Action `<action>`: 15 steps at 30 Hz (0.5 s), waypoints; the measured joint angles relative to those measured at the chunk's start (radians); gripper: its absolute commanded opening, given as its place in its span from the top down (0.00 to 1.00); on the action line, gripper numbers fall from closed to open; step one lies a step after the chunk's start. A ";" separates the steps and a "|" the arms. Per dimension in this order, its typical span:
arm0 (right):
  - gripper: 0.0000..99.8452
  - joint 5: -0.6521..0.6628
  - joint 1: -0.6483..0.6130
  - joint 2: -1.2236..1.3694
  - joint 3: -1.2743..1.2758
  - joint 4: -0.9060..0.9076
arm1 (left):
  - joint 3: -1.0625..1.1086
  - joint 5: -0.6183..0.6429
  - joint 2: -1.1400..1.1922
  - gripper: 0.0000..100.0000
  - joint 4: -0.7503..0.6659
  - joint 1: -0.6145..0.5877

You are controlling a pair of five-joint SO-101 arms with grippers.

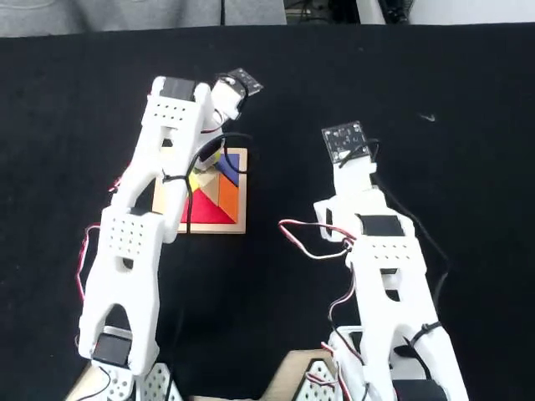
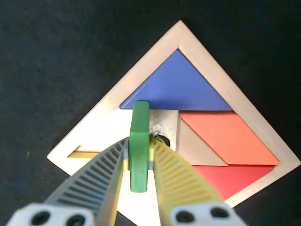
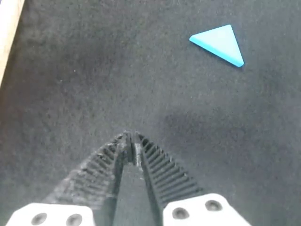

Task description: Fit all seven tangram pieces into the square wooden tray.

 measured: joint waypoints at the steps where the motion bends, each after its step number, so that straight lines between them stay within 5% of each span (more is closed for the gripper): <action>1: 0.99 0.000 0.000 0.000 0.000 -0.003 | -0.028 0.000 0.018 0.97 0.015 0.000; 15: 0.99 0.000 0.000 0.000 0.000 -0.005 | -0.081 0.038 0.041 0.97 0.064 0.000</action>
